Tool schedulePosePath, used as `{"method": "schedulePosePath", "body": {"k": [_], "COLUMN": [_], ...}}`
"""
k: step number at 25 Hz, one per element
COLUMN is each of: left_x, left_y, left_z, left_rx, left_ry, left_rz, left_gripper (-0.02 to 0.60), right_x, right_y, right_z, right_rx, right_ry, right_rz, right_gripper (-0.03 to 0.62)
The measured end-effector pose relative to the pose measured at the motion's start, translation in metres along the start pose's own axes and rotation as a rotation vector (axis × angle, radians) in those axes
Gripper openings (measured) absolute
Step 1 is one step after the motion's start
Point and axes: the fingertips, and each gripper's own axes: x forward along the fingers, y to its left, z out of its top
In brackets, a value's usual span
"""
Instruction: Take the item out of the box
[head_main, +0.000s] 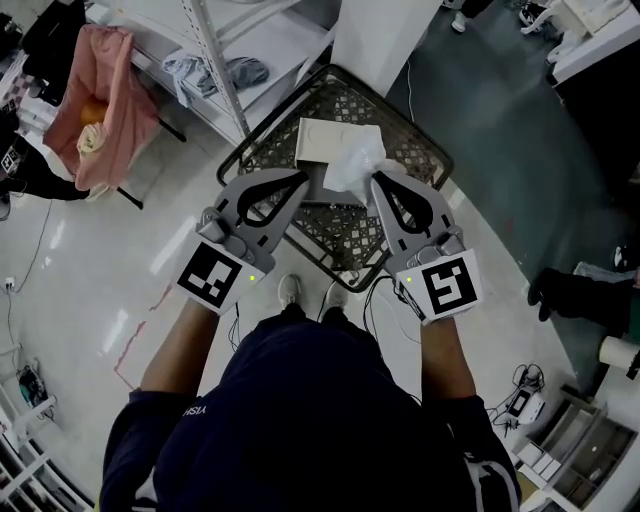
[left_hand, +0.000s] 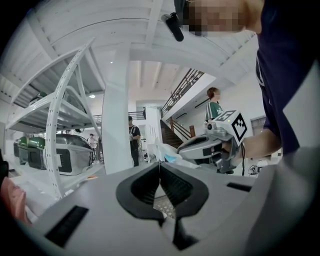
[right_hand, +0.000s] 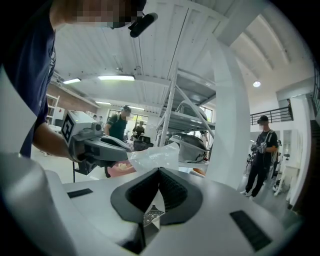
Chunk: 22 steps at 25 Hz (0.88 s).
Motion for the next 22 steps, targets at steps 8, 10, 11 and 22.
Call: {"method": "schedulePosePath", "body": {"k": [8, 10, 11, 22], "left_x": [0.004, 0.006, 0.007, 0.015], "left_y": [-0.007, -0.007, -0.007, -0.007], "left_z": [0.014, 0.016, 0.016, 0.017], "left_rx": [0.026, 0.032, 0.033, 0.020], "left_ry": [-0.009, -0.012, -0.013, -0.019], "left_rz": [-0.017, -0.021, -0.022, -0.021], "left_gripper": [0.009, 0.009, 0.009, 0.009], "right_x": [-0.019, -0.020, -0.021, -0.024], "right_y": [-0.007, -0.008, -0.009, -0.014], "right_z": [0.016, 0.017, 0.017, 0.019], "right_rx": [0.009, 0.015, 0.020, 0.028], "right_ry": [-0.044, -0.049, -0.051, -0.052], "right_rz": [-0.028, -0.031, -0.031, -0.031], "right_gripper": [0.025, 0.025, 0.025, 0.025]}}
